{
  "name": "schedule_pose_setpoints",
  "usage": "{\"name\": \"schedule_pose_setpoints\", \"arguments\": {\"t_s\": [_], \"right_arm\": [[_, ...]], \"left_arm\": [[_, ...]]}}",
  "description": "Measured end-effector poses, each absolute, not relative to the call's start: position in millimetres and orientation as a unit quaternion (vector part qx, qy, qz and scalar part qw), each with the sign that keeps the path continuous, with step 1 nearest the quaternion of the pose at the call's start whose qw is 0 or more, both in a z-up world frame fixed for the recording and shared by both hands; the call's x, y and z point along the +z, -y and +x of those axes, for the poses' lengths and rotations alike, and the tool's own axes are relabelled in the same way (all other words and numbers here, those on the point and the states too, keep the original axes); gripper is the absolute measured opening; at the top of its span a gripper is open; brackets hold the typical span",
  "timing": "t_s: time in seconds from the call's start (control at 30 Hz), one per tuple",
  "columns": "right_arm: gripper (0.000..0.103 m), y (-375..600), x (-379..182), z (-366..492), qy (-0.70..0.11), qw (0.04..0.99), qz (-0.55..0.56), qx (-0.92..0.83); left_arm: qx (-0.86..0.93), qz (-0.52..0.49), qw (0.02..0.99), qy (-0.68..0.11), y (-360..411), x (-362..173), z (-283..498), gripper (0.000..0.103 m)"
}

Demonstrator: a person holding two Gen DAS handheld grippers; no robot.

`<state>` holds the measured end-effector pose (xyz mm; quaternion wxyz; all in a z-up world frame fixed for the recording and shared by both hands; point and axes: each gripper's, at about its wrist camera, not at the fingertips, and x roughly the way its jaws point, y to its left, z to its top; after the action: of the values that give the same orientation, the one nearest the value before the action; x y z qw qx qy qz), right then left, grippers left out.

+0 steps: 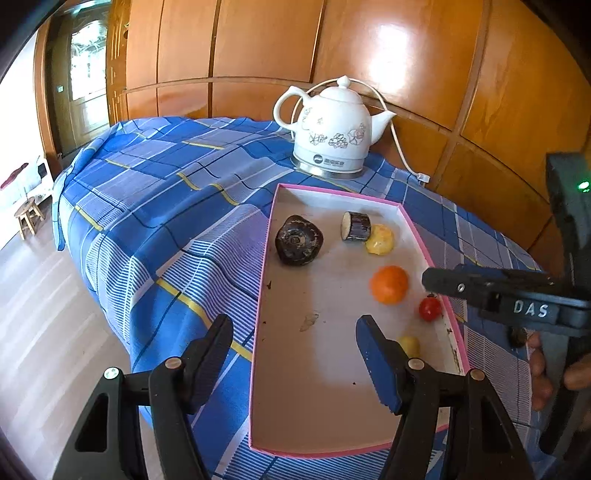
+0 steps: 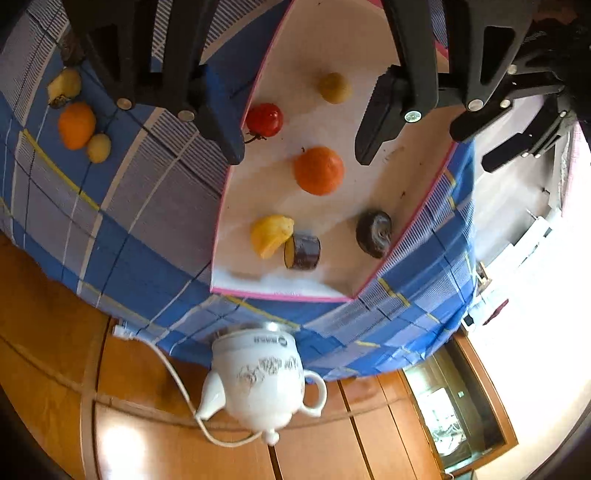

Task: Organize fruits
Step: 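Carry the tangerine into the pink tray and open the right gripper, then move both grippers back toward the remaining fruits on the cloth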

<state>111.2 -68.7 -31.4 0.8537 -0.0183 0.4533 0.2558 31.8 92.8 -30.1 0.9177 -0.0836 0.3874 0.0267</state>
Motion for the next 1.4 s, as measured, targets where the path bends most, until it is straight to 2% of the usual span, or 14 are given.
{"name": "schedule_pose_setpoints", "arguments": {"t_s": [0.73,1.4], "right_arm": [[0.063,145.7,-18.3,50.0,-0.432,0.876,-0.076,0.202],[0.063,249.3,-3.0,51.0,-0.43,0.893,-0.069,0.112]], "left_arm": [[0.006,-0.054,0.925,-0.375,-70.9,-18.3,24.6,0.07],[-0.016,-0.017,0.928,-0.371,-42.0,-13.5,21.8,0.07]]}}
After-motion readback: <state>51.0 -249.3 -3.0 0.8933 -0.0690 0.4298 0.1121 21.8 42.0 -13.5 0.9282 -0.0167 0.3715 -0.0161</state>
